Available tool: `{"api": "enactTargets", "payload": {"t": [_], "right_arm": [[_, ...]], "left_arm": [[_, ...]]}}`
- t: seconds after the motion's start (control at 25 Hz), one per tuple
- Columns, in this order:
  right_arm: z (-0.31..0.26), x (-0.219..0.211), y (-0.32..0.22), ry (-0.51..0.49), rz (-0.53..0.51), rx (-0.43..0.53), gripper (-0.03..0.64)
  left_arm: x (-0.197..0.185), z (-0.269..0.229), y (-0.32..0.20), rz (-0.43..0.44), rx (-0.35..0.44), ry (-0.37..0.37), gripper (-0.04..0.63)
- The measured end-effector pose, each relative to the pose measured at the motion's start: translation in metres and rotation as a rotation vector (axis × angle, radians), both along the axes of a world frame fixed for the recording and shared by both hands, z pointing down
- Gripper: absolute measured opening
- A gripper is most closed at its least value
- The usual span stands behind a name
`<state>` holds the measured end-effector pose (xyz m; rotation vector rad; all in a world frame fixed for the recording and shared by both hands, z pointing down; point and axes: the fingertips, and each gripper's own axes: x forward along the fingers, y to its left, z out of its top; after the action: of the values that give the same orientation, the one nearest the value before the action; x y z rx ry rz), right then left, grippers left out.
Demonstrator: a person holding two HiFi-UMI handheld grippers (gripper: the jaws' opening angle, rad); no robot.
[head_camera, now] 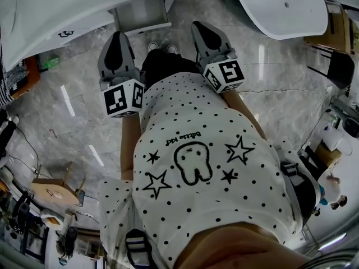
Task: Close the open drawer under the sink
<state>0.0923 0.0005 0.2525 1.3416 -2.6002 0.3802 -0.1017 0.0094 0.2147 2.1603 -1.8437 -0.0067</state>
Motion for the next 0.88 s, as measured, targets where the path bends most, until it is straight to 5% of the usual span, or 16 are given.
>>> {"api": "enactTargets", "payload": {"t": [0.48, 0.88], "right_arm": [[0.002, 0.019, 0.007, 0.014, 0.084, -0.012, 0.014], [0.006, 0.006, 0.010, 0.011, 0.047, -0.039, 0.014]], "left_arm": [[0.015, 0.003, -0.006, 0.078, -0.014, 0.001, 0.017], [0.015, 0.007, -0.006, 0.081, -0.038, -0.008, 0.017]]}}
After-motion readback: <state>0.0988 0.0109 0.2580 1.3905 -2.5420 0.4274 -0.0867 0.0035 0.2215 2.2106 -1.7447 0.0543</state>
